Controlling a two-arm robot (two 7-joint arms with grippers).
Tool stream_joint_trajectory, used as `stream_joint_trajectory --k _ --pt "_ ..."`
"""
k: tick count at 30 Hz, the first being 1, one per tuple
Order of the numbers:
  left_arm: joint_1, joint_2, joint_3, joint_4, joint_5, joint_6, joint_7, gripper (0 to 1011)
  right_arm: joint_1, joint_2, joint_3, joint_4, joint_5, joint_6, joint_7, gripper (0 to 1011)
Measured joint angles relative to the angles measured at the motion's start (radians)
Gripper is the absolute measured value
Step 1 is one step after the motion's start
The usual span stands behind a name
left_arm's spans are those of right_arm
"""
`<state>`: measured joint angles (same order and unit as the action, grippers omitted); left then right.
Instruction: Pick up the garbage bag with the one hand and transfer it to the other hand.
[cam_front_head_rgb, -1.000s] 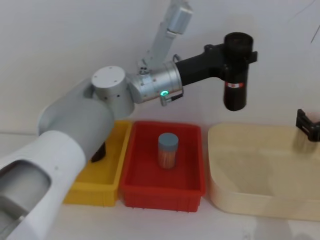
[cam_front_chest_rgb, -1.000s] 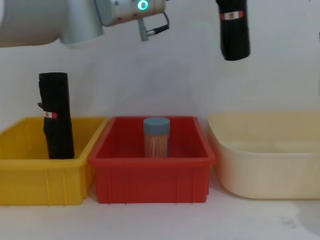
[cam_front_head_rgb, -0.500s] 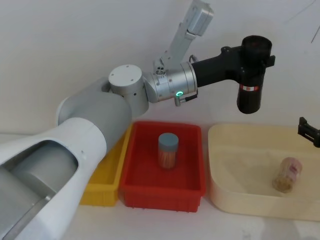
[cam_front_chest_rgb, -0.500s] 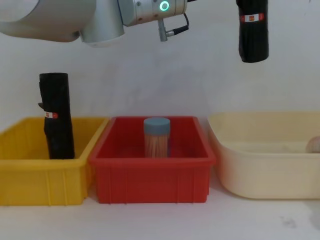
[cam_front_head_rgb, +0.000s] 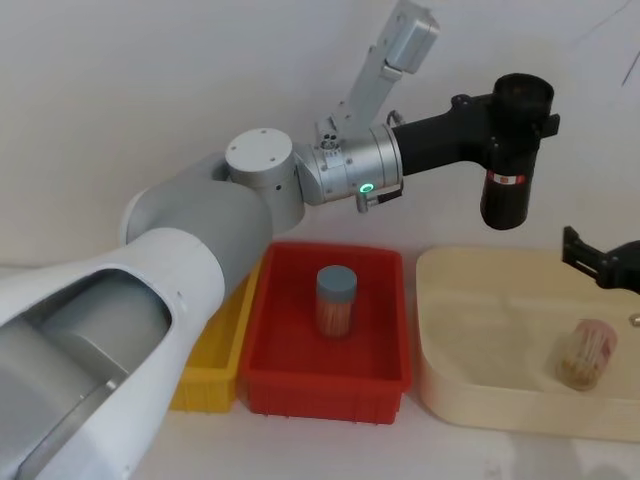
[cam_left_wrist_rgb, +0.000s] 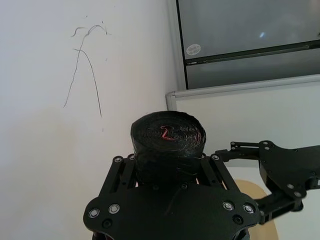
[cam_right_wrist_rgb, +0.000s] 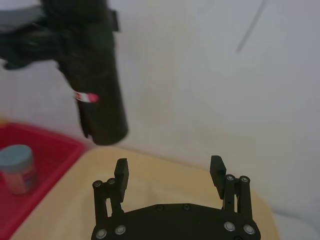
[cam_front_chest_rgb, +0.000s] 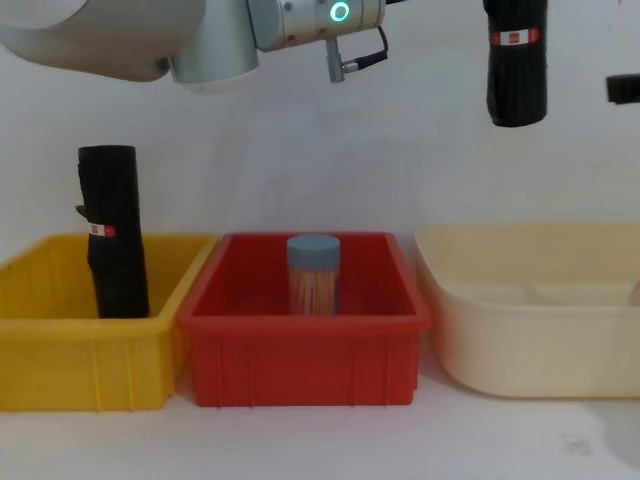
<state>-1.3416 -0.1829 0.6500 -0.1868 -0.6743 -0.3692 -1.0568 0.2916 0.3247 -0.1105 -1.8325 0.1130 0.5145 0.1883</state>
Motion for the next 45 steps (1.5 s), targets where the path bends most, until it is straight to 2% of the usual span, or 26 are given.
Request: stream_joint_trajectory --k 8,11,21,34,42,45 --pt "-0.007 -0.007 0.002 0.015 -0.002 -0.006 -0.004 453 0.053 -0.016 -0.053 0.049 0.001 -0.060 0.047 1004" --pt "-0.008 -0.009 0.003 0.019 -0.002 -0.008 -0.005 453 0.090 -0.030 -0.083 0.086 0.001 -0.086 0.064 1004" --pt "-0.012 -0.011 0.004 0.025 -0.003 -0.010 -0.007 453 0.161 -0.065 -0.132 0.162 -0.012 -0.123 0.071 1004" --pt "-0.013 -0.012 0.005 0.028 -0.003 -0.011 -0.008 453 0.215 -0.118 -0.144 0.234 -0.059 -0.129 -0.011 1004" --pt "-0.014 -0.013 0.005 0.029 -0.003 -0.012 -0.008 453 0.237 -0.143 -0.141 0.270 -0.082 -0.133 -0.052 848" --pt "-0.014 -0.013 0.005 0.029 -0.003 -0.012 -0.008 453 0.242 -0.148 -0.140 0.278 -0.086 -0.134 -0.061 756"
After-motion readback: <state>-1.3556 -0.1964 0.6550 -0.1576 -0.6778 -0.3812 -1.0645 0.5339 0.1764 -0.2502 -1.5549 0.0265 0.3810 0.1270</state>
